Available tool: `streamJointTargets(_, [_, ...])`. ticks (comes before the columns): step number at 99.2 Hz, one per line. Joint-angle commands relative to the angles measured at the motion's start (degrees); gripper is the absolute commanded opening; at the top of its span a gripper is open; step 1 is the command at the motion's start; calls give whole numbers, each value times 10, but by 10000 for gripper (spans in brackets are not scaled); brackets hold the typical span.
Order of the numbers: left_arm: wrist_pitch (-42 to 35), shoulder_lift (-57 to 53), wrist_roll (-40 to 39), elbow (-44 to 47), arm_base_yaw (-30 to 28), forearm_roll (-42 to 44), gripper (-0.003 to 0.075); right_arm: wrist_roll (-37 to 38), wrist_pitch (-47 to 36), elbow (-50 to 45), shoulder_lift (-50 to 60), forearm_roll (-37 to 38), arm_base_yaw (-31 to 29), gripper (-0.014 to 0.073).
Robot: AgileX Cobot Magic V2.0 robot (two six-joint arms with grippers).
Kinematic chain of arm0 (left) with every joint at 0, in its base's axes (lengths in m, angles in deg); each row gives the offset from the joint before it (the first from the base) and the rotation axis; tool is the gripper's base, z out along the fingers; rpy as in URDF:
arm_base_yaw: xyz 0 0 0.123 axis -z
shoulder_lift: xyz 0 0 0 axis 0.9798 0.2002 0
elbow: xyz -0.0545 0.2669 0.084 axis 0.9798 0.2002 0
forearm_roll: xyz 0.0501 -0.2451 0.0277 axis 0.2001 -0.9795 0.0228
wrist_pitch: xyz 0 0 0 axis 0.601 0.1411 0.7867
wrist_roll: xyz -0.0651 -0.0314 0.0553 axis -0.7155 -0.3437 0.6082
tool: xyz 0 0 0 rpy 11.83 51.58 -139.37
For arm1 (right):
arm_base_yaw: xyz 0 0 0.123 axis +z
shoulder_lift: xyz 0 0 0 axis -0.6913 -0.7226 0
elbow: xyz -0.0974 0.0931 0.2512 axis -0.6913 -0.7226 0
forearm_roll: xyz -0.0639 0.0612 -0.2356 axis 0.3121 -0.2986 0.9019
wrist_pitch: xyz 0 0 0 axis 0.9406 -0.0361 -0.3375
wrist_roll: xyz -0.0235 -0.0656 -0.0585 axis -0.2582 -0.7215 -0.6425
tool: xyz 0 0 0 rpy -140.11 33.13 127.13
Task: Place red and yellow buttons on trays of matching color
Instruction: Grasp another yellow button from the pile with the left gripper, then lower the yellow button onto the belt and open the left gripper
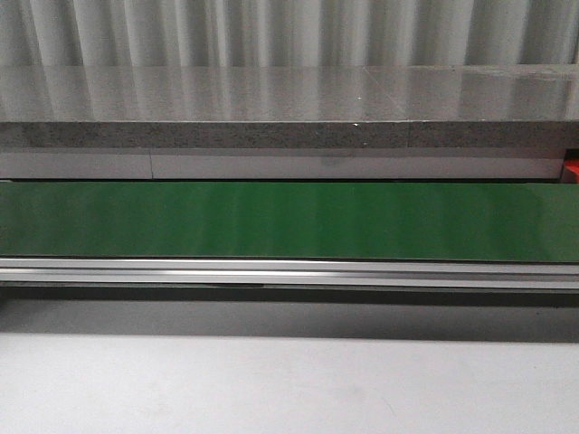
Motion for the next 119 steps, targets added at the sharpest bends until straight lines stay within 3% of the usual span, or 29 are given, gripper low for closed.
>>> streamJointTargets(1, [-11,-21,1,-19,2,-7,256,-1,-40,12,-7,-2,2,-67])
streamJointTargets(9, [-13,-21,1,-19,2,-7,398,-1,-40,12,-7,-2,2,-67])
streamJointTargets(10, [-13,-21,1,-19,2,-7,424,-1,-40,12,-7,-2,2,-67])
streamJointTargets(11, [-23,-21,1,-19,2,-7,506,-1,-40,12,-7,-2,2,-67])
streamJointTargets(17, [-32,-21,1,-21,2,-13,540,-1,-40,12,-7,-2,2,-67])
streamJointTargets(54, [-56,-86,6,-81,-11,-37,540,-1,-40,12,-7,-2,2,-67])
streamJointTargets(97, [54,-71,0,-68,-195,-1,539,-1,-40,12,-7,-2,2,-67])
streamJointTargets(119, [71,25,0,-68,-215,-7,539,-1,-40,12,-7,-2,2,-67])
